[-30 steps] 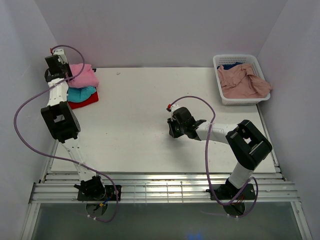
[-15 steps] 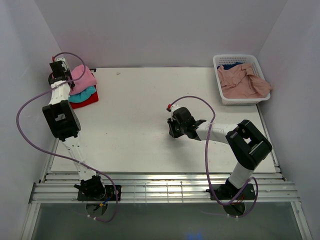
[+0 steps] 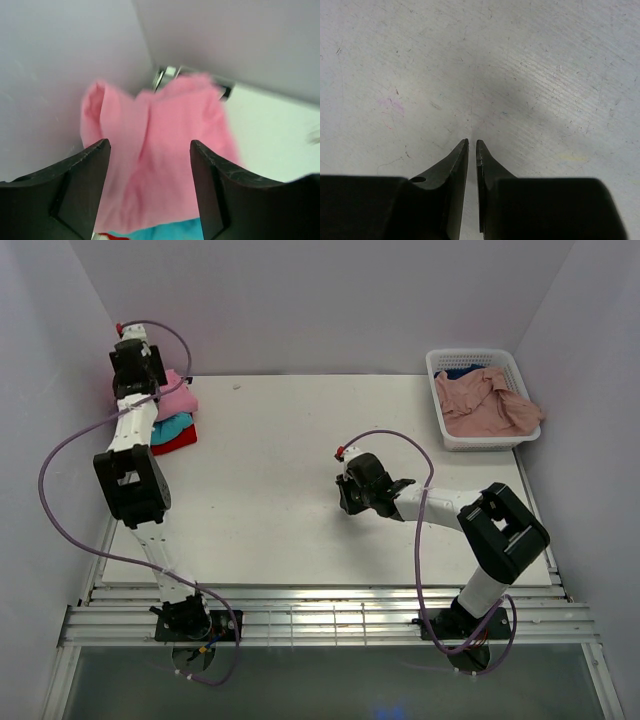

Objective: Fold and stack the t-shirts
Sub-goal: Neatly place the folded tshirt to the corner

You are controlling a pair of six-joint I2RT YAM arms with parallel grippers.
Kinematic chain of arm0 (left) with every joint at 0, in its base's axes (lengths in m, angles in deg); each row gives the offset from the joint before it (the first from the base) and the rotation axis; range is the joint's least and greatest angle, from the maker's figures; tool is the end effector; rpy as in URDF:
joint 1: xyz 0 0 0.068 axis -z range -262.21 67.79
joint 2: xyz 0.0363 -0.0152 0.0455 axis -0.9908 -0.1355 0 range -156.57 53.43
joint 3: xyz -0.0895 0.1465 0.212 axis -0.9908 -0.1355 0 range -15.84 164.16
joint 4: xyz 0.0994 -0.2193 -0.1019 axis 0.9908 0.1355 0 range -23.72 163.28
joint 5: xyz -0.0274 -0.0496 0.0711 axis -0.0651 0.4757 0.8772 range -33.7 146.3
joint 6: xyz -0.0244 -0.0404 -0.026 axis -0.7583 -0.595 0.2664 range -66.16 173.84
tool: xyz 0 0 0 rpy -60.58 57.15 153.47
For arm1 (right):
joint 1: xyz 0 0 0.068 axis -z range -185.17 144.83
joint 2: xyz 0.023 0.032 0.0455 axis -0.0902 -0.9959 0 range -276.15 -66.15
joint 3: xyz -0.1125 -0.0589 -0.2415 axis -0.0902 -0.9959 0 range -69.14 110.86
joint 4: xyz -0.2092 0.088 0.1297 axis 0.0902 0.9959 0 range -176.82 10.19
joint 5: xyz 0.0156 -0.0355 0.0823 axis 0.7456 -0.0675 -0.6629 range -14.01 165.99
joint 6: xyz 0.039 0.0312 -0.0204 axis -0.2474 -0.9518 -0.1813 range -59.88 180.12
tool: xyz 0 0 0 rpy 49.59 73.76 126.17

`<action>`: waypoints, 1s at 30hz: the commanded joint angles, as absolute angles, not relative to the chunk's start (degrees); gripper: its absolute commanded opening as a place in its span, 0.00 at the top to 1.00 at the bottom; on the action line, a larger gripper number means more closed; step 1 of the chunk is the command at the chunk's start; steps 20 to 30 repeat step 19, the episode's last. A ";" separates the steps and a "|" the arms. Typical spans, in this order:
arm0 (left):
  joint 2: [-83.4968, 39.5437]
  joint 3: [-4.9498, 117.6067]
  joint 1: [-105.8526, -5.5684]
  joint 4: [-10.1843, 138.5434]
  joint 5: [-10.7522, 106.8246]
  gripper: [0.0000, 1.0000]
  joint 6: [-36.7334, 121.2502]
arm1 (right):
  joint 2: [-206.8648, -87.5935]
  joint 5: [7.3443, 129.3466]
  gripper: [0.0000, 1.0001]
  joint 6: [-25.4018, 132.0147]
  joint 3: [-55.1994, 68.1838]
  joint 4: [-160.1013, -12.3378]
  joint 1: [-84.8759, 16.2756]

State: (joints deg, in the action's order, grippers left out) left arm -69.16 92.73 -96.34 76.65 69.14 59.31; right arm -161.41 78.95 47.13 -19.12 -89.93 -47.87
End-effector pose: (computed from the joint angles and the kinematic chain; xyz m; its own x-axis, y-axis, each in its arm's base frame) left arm 0.4960 0.1329 0.2900 -0.4399 -0.0148 -0.8979 -0.3941 0.9016 0.1783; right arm 0.2516 0.2296 0.1712 -0.6263 -0.2723 -0.7305 -0.5216 0.8428 0.1330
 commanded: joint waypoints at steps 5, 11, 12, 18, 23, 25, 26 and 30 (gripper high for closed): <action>-47.23 93.63 -87.93 60.60 84.68 0.24 54.29 | -156.68 80.99 0.80 46.41 -17.38 -87.70 -48.24; -30.87 73.31 -84.24 55.12 77.58 0.23 42.25 | -153.43 84.51 0.79 48.52 -15.09 -85.77 -48.33; -29.73 68.23 -80.75 54.95 76.87 0.23 40.84 | -153.08 85.56 0.79 48.95 -14.13 -84.72 -48.33; -23.83 49.92 -71.32 50.38 74.49 0.23 43.82 | -145.27 93.55 0.83 51.15 -12.63 -82.51 -48.42; -23.39 45.81 -70.70 50.11 73.62 0.23 43.99 | -143.60 94.87 0.82 52.03 -12.45 -82.51 -48.42; -23.39 45.81 -70.70 50.11 73.62 0.23 43.99 | -143.60 94.87 0.82 52.03 -12.45 -82.51 -48.42; -23.39 45.81 -70.70 50.11 73.62 0.23 43.99 | -143.60 94.87 0.82 52.03 -12.45 -82.51 -48.42; -23.39 45.81 -70.70 50.11 73.62 0.23 43.99 | -143.60 94.87 0.82 52.03 -12.45 -82.51 -48.42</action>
